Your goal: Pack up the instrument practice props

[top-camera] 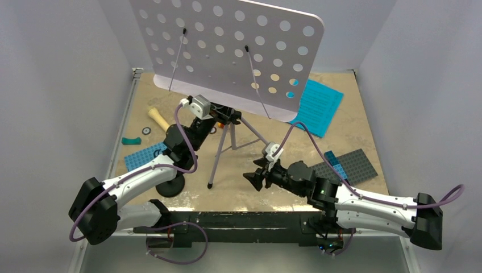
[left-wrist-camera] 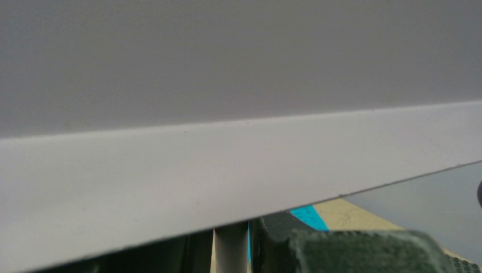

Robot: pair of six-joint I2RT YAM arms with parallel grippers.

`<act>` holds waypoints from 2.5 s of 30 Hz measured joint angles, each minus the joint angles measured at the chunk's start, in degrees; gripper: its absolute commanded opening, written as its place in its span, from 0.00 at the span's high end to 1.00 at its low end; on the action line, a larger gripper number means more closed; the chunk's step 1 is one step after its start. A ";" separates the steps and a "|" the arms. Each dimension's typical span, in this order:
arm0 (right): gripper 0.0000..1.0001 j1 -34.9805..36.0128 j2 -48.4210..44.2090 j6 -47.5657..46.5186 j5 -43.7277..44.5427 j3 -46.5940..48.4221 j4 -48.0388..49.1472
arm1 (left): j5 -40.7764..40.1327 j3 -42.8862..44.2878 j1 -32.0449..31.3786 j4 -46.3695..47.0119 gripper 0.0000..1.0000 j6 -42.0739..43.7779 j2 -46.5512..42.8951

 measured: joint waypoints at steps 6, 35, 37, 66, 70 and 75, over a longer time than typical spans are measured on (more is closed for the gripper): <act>0.31 -0.37 -5.77 12.37 0.15 -4.70 0.07 | 0.98 -1.73 0.02 0.66 1.00 -0.39 -1.53; 0.16 -16.72 3.02 6.01 -15.13 -0.83 18.95 | 3.02 -12.20 -1.11 -1.46 1.00 -7.04 -15.28; 0.16 -16.39 3.67 5.29 -16.44 0.00 20.04 | 2.99 -12.33 -1.25 -3.34 1.00 -7.06 -16.83; 0.11 -5.90 23.67 -0.48 -12.22 12.68 26.73 | -1.25 -13.11 -1.79 -21.99 1.00 -8.39 -31.54; 0.11 -5.68 27.34 0.79 -11.45 14.45 28.26 | -1.03 -13.11 -1.79 -22.97 1.00 -8.59 -32.33; 0.11 -5.01 29.97 2.32 -11.54 15.76 29.92 | -1.11 -13.25 -1.90 -25.46 1.00 -8.81 -34.56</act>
